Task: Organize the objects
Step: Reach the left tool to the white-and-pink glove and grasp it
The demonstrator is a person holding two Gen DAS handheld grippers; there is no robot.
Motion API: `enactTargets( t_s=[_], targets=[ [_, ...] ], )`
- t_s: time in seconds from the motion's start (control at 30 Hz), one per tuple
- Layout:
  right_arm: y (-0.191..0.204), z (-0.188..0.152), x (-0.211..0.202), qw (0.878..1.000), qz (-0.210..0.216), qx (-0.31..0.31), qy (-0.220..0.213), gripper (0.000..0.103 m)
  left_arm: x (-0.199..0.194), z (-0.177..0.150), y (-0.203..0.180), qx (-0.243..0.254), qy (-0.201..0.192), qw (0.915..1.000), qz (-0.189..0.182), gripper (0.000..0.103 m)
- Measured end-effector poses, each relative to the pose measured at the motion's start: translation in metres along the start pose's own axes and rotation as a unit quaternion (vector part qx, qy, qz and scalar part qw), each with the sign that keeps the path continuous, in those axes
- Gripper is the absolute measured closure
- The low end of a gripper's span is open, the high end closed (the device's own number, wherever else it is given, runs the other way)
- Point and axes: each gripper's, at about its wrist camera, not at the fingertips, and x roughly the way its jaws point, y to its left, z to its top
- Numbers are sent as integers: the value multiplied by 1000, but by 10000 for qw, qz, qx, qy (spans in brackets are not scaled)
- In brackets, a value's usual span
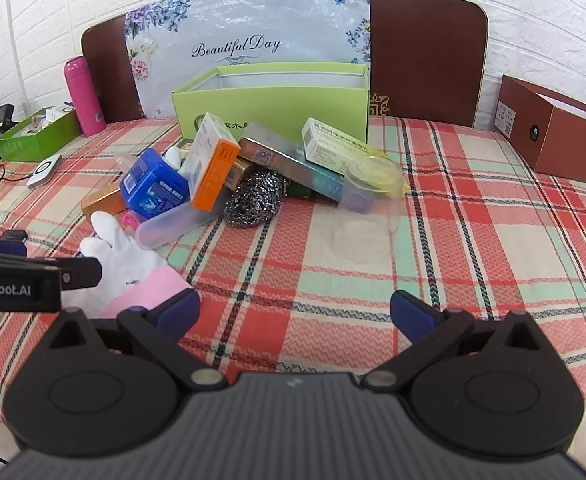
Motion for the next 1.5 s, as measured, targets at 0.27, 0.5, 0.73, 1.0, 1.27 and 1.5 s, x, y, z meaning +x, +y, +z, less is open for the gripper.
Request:
enactTargets(
  t_s=[0.27, 0.5, 0.73, 1.0, 1.27, 1.5],
  targets=[
    [-2, -1, 2, 10000, -6, 18, 31, 0, 3, 1, 1, -23, 49, 10000, -18, 0],
    [-1, -1, 6, 10000, 2, 18, 94, 0, 6, 0, 1, -44, 121, 9999, -14, 0],
    [-3, -2, 11, 9998, 1, 29, 174, 0, 11, -6, 6, -65, 269, 9994, -220, 0],
    [-13, -4, 25, 9994, 35, 213, 265, 0, 29, -16, 26, -591, 389, 9965, -451, 0],
    [-28, 15, 40, 9996, -157, 230, -72, 0, 66, -5, 20, -523, 489, 9955, -613, 16],
    [-39, 38, 69, 9978, -412, 337, -399, 0, 72, 1, 22, -632, 371, 9920, -1024, 48]
  ],
)
